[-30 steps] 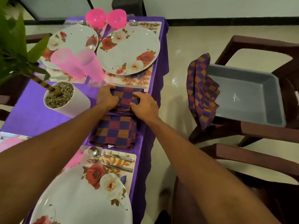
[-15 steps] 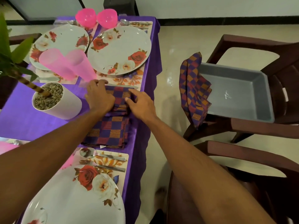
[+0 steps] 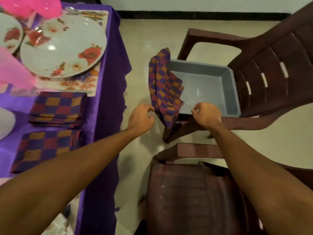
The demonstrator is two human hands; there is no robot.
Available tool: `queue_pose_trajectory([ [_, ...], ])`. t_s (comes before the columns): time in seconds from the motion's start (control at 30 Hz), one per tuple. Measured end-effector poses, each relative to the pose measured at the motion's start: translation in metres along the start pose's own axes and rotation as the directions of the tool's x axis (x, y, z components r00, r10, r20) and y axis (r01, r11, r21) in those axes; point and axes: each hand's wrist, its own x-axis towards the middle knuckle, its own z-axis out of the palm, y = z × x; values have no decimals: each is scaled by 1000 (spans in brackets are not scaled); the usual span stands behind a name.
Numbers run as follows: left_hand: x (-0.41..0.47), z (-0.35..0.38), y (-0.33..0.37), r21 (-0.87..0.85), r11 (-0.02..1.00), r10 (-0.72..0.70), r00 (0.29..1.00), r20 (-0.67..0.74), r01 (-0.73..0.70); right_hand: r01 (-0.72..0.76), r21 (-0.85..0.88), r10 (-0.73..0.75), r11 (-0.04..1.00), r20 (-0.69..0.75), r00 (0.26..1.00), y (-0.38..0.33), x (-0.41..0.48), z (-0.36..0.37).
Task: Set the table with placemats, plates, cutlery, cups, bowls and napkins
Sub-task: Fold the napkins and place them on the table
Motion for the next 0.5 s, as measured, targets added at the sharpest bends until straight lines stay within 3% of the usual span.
queue_pose_trajectory([
  [0.1,27,41,4,-26,977,-205,971,119,210,-93,45,91,995,30,995,29,11,13],
  [0.2,61,76,4,-78,946,-296,937,187,314,-151,82,151,985,9,989,38,22,31],
  [0.43,117,121,0,-172,860,-489,872,-6,481,-222,106,232,969,-98,968,41,34,49],
  [0.5,121,123,-5,-140,875,-475,877,-69,463,-218,115,232,969,-123,965,41,35,51],
])
